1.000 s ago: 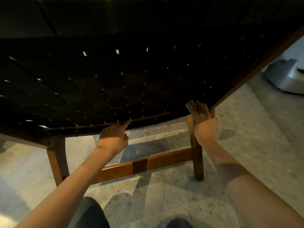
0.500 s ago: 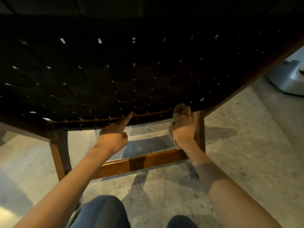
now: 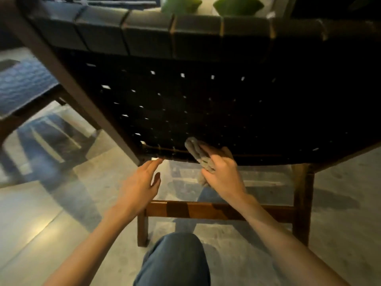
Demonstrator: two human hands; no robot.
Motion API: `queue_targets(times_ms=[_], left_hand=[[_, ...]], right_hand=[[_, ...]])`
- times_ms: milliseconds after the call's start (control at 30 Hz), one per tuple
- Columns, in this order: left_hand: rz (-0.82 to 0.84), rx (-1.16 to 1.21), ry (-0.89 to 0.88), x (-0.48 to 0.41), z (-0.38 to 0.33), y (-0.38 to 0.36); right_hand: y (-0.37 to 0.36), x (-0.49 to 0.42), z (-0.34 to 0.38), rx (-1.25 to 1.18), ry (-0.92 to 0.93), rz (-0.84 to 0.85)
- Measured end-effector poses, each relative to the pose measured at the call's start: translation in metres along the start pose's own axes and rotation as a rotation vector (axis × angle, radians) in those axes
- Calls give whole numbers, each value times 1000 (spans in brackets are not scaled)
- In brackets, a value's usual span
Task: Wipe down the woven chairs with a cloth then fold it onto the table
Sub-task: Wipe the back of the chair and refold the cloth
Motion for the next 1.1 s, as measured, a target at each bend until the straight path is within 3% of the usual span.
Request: queue_targets(times_ms=[100, 200, 333, 500, 700, 833, 967, 1100], left_hand=[[-117, -5, -10, 7, 13, 42], [-262, 28, -15, 9, 20, 82], [-429, 59, -76, 11, 22, 120], [-425, 50, -122, 6, 28, 135], [-377, 16, -169, -4, 39, 124], [-327, 88, -147, -10, 50, 108], [-272, 115, -141, -10, 58, 87], [-220, 151, -72, -12, 70, 71]], right_hand=[[19, -30, 63, -90, 151, -69], [45, -61, 119, -147, 281, -241], [60, -86, 167, -292, 287, -387], [62, -103, 198, -495, 190, -543], [32, -111, 204, -371, 284, -544], [-11, -96, 186, -305, 294, -421], [-96, -73, 144, -255, 179, 25], [-145, -51, 122, -211, 120, 203]])
Point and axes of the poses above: each hand's wrist, its own x-axis away from the middle knuckle, its own y-axis out of the back of the hand, z = x × y, the point moved 7 cm from there along -x, towards the middle knuckle, and after that the axes turned 15 degrees about x, right-handed, at the moved point
